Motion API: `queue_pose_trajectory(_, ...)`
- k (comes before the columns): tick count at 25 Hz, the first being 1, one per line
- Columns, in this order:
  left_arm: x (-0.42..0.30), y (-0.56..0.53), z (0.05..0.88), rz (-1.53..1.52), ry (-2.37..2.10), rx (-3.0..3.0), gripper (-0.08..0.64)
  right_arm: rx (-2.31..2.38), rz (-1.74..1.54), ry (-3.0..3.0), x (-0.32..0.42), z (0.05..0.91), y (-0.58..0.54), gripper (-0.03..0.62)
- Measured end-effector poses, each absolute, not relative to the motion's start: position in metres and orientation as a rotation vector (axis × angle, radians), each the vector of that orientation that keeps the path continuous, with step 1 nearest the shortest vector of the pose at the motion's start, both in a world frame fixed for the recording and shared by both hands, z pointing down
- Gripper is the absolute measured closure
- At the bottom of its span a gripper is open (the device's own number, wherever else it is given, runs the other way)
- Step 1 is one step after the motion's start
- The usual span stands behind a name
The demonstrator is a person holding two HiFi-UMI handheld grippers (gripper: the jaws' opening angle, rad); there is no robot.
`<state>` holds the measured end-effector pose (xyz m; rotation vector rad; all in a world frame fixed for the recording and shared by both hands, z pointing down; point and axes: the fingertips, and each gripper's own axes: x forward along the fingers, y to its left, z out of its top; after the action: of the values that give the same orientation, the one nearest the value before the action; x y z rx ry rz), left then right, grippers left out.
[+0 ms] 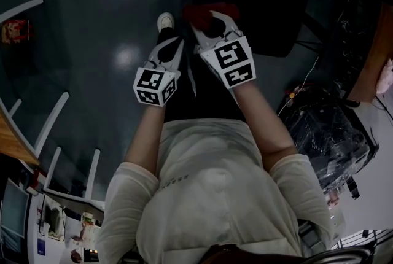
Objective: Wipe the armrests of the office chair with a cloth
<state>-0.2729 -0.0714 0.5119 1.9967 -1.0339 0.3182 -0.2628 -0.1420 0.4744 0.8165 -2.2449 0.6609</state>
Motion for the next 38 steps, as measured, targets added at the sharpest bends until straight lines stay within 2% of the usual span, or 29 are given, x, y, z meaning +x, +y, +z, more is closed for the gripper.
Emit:
queue_pose_trajectory(10,-0.277,-0.031,0.507,0.252,-1.157,1.944,0.545,0.732,0.773,-2.314,-0.255,0.473,-0.058,0.543)
queue_pose_trajectory(18,-0.269,-0.031,0.495,0.201,-1.208,1.966,0.545,0.784,1.018,-2.187,-0.207,0.492,-0.016,0.543)
queue_pose_trajectory(26,-0.269,-0.073,0.486,0.191,-1.213,2.009,0.545,1.119,0.951,-2.121,-0.128,0.494,-0.112,0.543)
queue_pose_trajectory(32,-0.258,-0.081,0.488,0.191,-1.139,2.003,0.546,1.302,0.756,-2.273,-0.131,0.486,-0.223,0.543)
queue_pose_trajectory(38,-0.263,-0.083,0.487,0.196,-1.092,2.007,0.545,1.386,0.799,-2.286,-0.15,0.493,-0.279,0.543)
